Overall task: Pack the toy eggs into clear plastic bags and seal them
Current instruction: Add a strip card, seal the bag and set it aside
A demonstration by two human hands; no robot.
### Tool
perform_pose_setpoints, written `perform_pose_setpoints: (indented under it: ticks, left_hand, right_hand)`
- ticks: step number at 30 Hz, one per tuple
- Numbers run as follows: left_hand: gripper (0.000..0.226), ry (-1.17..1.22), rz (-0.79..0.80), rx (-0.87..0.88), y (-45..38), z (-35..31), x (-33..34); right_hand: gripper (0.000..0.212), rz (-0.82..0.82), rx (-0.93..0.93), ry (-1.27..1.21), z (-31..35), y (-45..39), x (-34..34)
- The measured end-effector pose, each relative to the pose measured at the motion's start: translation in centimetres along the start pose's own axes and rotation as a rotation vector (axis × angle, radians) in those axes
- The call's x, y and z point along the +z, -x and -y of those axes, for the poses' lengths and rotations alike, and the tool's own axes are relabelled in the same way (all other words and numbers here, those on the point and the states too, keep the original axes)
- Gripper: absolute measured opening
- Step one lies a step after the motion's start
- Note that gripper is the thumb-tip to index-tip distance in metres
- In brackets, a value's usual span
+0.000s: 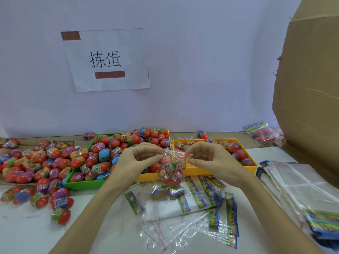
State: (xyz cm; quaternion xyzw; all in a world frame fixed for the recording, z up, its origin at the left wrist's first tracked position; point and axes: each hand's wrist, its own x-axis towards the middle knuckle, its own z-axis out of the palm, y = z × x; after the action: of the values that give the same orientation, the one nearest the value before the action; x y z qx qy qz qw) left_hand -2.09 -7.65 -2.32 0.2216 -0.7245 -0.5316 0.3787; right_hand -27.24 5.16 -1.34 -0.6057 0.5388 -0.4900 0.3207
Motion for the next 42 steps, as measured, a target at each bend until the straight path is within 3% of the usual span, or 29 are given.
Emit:
perform_pose_setpoints:
  ticks: [7,9,14,22,26,33,39,42]
  left_hand:
    - [0.019,0.007,-0.066,-0.024,0.0,-0.1,0.0]
    - [0.018,-0.006,-0.071,-0.020,0.0,-0.2,0.1]
    - [0.019,0.037,-0.070,-0.024,0.1,-0.4,0.5]
    - [0.027,0.137,-0.079,-0.019,0.0,-0.7,1.1]
    - [0.030,0.240,-0.087,-0.037,0.0,-0.5,1.4]
    - [0.065,0.418,-0.040,-0.060,0.0,-0.9,1.7]
    - [0.048,0.168,0.080,-0.077,0.7,-2.0,1.9]
    - [0.027,0.007,0.036,-0.021,0.8,-1.8,2.4]
  right_hand:
    - [0.027,0.024,0.105,-0.056,0.4,-0.1,0.9]
    - [0.038,0.043,0.116,-0.006,0.5,-0.1,1.3]
    - [0.008,-0.014,0.098,-0.010,0.2,-0.1,1.3]
    - [0.019,-0.035,0.094,-0.133,0.0,0.0,0.1]
    - [0.009,-0.018,0.112,-0.219,0.3,-0.1,0.2]
    - [0.008,-0.062,0.094,-0.226,0.5,-0.1,0.2]
    - [0.014,-0.092,0.078,-0.205,0.8,0.0,0.2]
    - [0.008,-0.069,0.098,-0.202,0.7,-0.1,0.4]
